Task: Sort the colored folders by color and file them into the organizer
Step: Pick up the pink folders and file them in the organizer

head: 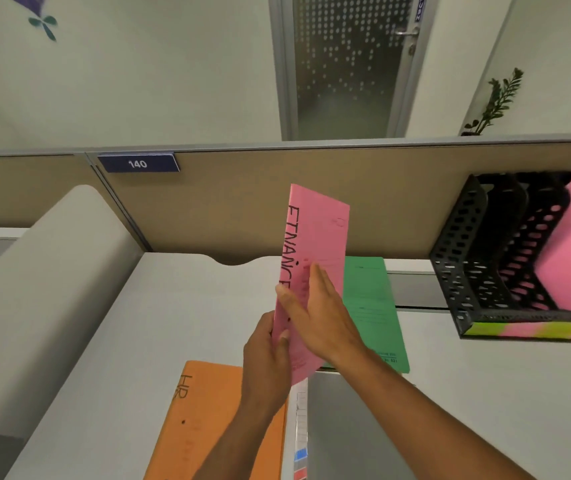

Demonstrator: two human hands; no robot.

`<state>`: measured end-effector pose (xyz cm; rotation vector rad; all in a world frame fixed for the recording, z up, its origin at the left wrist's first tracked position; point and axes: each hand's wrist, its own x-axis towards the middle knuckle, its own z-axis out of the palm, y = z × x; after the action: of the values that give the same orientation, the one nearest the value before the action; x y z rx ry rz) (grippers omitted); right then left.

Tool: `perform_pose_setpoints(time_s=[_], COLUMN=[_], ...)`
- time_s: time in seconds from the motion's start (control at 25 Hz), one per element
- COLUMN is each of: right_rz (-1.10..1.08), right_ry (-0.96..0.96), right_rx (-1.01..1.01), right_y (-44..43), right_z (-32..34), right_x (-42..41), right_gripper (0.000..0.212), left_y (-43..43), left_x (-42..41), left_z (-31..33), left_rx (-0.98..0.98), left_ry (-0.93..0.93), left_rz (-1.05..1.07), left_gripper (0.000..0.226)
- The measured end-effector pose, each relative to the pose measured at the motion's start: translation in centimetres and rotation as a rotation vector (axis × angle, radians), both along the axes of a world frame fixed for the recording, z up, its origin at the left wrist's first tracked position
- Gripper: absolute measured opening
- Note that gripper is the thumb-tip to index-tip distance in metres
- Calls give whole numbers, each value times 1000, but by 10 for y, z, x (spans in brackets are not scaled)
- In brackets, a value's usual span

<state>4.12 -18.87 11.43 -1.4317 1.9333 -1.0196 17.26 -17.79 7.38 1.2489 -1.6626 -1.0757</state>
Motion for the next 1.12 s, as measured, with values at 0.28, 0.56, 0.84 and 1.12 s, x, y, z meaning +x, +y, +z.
perform_pose_setpoints(time_s=[0.28, 0.56, 0.84, 1.12], right_rz=[-184, -313, -493, -478], right_ry=[45, 235, 363, 437], right_rx=[-131, -234, -443, -543], right_y=[68, 150, 212, 239], right_z=[67, 120, 152, 145], right_x=[-81, -180, -281, -364], right_gripper=[69, 75, 83, 103], left_y=[75, 147, 199, 193], left_x=[-87, -203, -321, -415], left_z=[5, 23, 41, 44], left_rx=[9, -83, -121, -28], left_ry=[-2, 45, 95, 4], left_rz=[-62, -81, -266, -461], left_gripper=[37, 40, 45, 44])
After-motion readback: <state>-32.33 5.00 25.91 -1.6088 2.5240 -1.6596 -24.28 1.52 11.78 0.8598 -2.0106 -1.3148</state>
